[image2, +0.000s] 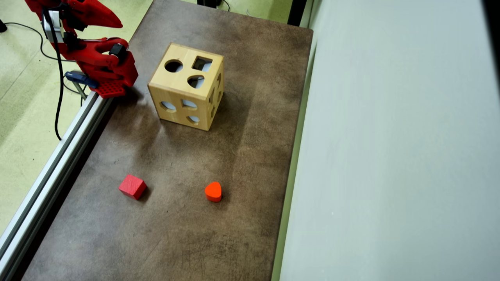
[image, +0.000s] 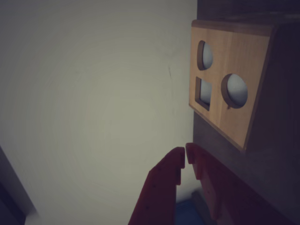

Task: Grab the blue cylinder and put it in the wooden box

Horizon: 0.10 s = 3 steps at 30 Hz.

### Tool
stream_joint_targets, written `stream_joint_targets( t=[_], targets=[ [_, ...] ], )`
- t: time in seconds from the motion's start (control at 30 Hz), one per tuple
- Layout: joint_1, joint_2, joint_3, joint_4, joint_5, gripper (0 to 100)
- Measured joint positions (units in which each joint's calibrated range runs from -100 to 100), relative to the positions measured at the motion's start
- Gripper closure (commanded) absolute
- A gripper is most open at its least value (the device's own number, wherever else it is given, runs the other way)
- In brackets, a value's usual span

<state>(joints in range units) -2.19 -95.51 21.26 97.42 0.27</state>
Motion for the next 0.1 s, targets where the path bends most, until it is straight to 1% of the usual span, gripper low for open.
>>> stream_joint_targets(
  t=[0.1],
  targets=[
    [0.0,0.0,0.0,0.0,0.0,99]
  ],
)
